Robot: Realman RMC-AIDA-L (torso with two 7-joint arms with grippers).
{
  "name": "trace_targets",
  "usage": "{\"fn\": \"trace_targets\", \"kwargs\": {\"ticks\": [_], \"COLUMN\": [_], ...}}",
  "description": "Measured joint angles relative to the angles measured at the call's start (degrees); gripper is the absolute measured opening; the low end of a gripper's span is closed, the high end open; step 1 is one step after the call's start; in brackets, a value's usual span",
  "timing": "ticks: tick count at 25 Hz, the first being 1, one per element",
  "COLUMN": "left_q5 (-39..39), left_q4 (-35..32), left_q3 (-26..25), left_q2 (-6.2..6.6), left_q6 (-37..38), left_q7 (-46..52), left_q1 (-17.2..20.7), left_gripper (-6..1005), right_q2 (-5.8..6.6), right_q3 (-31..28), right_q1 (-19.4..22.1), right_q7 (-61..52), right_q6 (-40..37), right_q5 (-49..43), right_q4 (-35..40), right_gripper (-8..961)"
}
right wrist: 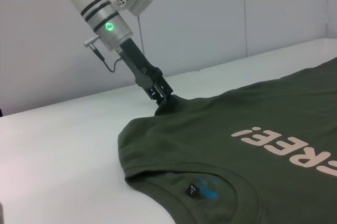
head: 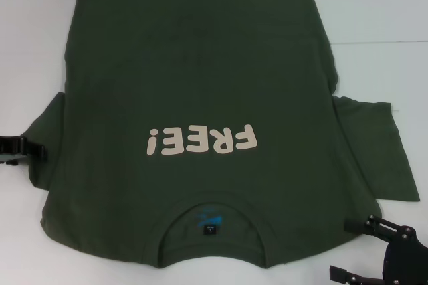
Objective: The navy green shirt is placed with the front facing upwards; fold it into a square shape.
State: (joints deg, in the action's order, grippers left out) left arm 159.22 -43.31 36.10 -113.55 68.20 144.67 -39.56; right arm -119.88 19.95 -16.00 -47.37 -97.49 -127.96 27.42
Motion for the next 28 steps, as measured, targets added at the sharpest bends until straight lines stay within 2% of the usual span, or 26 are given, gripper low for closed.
{"fn": "trace_targets", "kwargs": {"ticks": [12, 15, 20, 28], "left_q5": [0.1, 0.1, 0.1, 0.1], "left_q4": [-0.7, -1.2, -1.5, -1.6], "left_q3": [3.2, 3.6, 3.7, 3.8], "left_q2": [-0.56, -0.64, -0.73, -0.72], "left_q6": [0.0, -0.1, -0.1, 0.1], "left_q7": [0.0, 0.0, 0.0, -0.5], "left_q1": [0.0, 0.1, 0.3, 0.3], "left_gripper": [580, 313, 148, 139], "right_q2": [0.00, 0.00, 0.00, 0.00], "right_q3": [-0.1, -0.1, -0.1, -0.1], "right_q1": [0.0, 0.0, 0.0, 0.0], "right_q7": [0.0, 0.0, 0.0, 0.0], "right_q6": [-0.2, -0.2, -0.2, -0.2], "right_q5": [0.0, 0.0, 0.1, 0.1], "right_q4": [0.0, 0.0, 0.0, 0.0], "right_gripper": [917, 917, 917, 917]}}
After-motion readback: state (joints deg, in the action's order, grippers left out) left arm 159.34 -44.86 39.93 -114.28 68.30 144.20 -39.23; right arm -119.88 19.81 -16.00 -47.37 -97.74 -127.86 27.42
